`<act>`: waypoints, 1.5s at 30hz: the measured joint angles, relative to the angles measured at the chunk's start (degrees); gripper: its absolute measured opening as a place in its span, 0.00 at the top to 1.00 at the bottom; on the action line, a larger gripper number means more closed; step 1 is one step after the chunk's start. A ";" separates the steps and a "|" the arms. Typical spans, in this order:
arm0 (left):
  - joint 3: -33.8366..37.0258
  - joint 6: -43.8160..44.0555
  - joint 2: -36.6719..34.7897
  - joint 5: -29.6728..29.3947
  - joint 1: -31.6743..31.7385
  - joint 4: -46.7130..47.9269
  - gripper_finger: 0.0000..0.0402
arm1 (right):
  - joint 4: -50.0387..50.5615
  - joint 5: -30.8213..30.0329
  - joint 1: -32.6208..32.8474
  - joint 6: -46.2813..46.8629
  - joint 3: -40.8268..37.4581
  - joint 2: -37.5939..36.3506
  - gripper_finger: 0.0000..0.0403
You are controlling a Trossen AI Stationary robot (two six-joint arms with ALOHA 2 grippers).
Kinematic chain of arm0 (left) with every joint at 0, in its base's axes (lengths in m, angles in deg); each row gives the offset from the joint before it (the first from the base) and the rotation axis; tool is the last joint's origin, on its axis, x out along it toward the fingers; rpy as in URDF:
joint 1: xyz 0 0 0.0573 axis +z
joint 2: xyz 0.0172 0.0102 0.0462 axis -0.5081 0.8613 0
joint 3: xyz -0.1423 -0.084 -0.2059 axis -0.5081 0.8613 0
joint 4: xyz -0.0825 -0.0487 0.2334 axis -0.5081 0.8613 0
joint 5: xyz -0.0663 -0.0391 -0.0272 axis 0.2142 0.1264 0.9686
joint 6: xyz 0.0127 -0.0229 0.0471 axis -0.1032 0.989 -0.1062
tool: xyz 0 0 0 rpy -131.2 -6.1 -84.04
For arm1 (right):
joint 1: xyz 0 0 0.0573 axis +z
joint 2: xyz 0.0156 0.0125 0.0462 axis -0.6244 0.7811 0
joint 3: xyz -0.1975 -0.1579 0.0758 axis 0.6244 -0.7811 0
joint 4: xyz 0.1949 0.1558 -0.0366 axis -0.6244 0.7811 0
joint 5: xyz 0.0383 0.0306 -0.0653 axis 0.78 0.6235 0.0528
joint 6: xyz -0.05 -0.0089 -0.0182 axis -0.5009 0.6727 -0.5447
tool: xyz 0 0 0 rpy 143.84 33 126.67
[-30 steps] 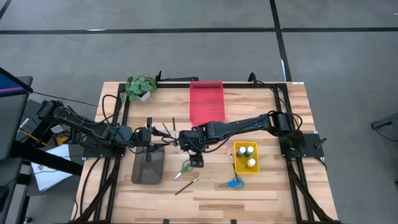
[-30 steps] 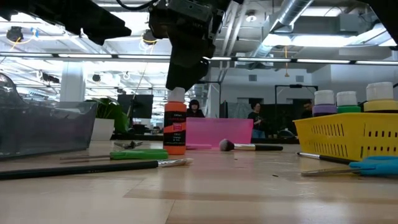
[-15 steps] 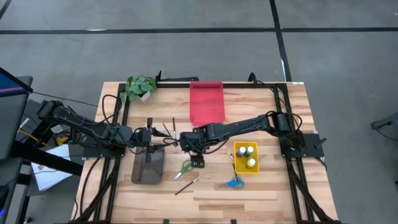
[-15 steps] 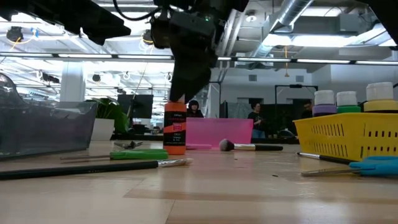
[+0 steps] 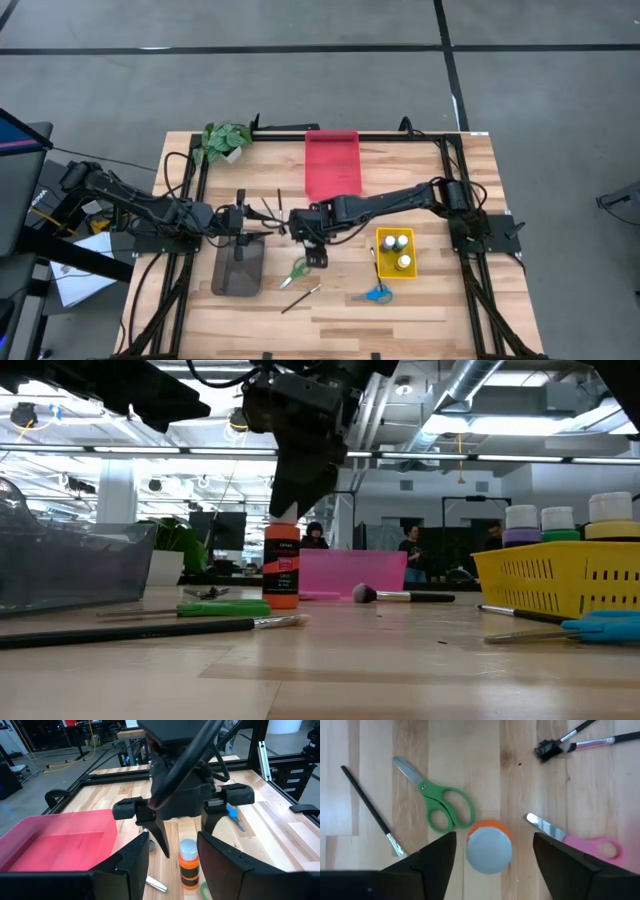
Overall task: Pick & Place Paint Supplies
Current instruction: Put the orange paint bottle into the yellow bin
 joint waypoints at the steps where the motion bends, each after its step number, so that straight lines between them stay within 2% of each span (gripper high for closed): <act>1: 0.00 -0.01 0.00 0.00 0.00 0.00 0.61 | 0.00 0.00 -0.02 0.00 0.00 0.00 0.39; 4: 0.00 -0.02 0.01 0.00 0.01 0.00 0.61 | -0.13 0.00 0.05 0.15 0.00 0.00 0.49; 10: 0.00 -0.02 0.02 0.03 0.00 0.00 0.61 | -0.04 -0.02 0.35 -0.07 0.02 0.00 0.74; 20: 0.00 -0.02 0.00 0.09 0.01 0.02 0.61 | 0.47 0.22 0.59 0.10 0.09 -0.03 0.73; 26: 0.00 0.00 0.02 0.08 0.01 0.56 0.61 | 6.16 0.26 1.30 3.77 0.15 -4.61 0.73; 35: -0.02 0.99 0.02 0.07 0.04 1.98 0.61 | 13.05 -4.55 7.89 14.60 -2.83 -14.53 0.73; 45: -0.04 1.05 0.02 0.00 0.04 1.86 0.61 | 15.90 -12.43 15.26 33.33 -14.19 -26.57 0.73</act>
